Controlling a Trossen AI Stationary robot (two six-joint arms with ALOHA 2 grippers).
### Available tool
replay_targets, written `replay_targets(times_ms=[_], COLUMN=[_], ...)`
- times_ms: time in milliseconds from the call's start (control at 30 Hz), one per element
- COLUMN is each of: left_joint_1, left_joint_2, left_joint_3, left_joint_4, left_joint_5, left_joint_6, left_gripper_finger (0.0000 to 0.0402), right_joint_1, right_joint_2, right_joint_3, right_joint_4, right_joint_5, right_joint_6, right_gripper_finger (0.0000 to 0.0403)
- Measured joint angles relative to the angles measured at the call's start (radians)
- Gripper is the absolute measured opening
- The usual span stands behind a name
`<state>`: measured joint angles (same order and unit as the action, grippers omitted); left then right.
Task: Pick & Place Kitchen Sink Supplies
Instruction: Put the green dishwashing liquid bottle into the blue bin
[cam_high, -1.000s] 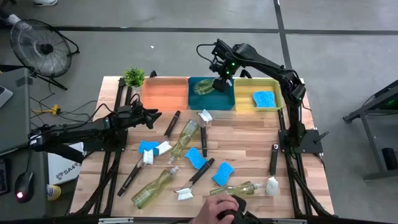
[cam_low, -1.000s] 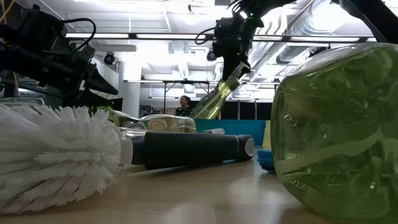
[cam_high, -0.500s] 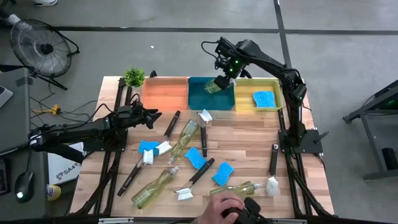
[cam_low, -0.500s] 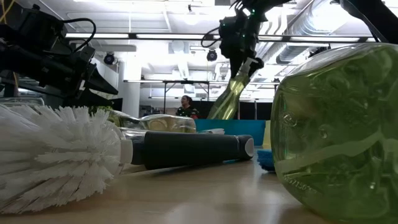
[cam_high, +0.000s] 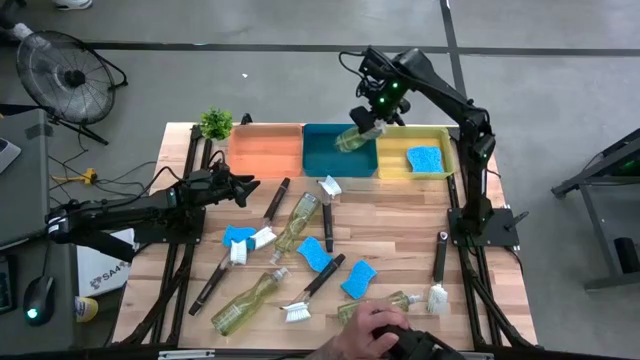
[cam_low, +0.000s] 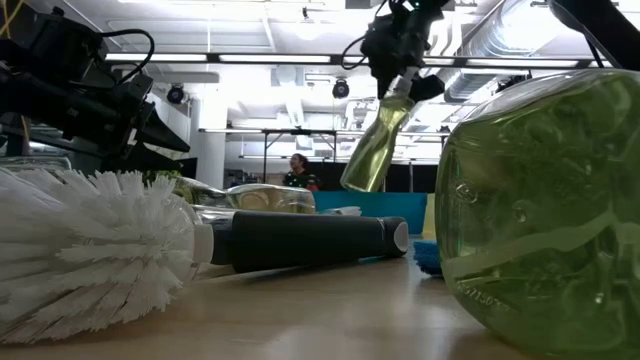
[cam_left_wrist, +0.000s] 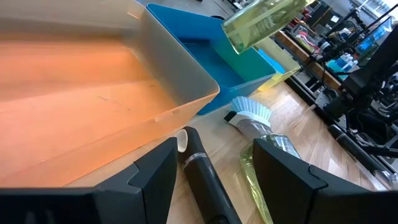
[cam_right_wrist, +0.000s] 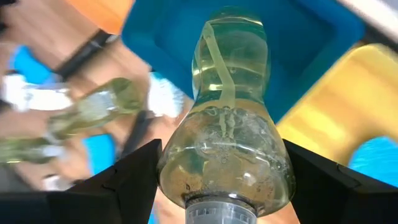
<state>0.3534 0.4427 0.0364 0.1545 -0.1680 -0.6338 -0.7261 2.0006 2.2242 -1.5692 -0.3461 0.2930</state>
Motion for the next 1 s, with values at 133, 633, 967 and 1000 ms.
replay_targets(times_ms=[133, 633, 967, 1000], left_joint_1=[0.000, 0.000, 0.000, 0.000], left_joint_2=[0.000, 0.000, 0.000, 0.000], left_joint_3=[0.000, 0.000, 0.000, 0.000], left_joint_4=[0.000, 0.000, 0.000, 0.000], left_joint_5=[0.000, 0.000, 0.000, 0.000], left_joint_6=[0.000, 0.000, 0.000, 0.000], left_gripper_finger=[0.0205, 0.0205, 0.0205, 0.0205], right_joint_1=[-0.013, -0.035, -0.047, -0.049], right_joint_2=[0.000, 0.002, -0.013, -0.013], right_joint_3=[0.000, -0.106, -0.106, -0.106], right_joint_4=[-0.001, -0.001, -0.002, -0.002], right_joint_5=[-0.024, -0.062, -0.053, -0.052], right_joint_6=[0.056, 0.178, 0.199, 0.200], right_gripper_finger=[0.0282, 0.0282, 0.0282, 0.0282])
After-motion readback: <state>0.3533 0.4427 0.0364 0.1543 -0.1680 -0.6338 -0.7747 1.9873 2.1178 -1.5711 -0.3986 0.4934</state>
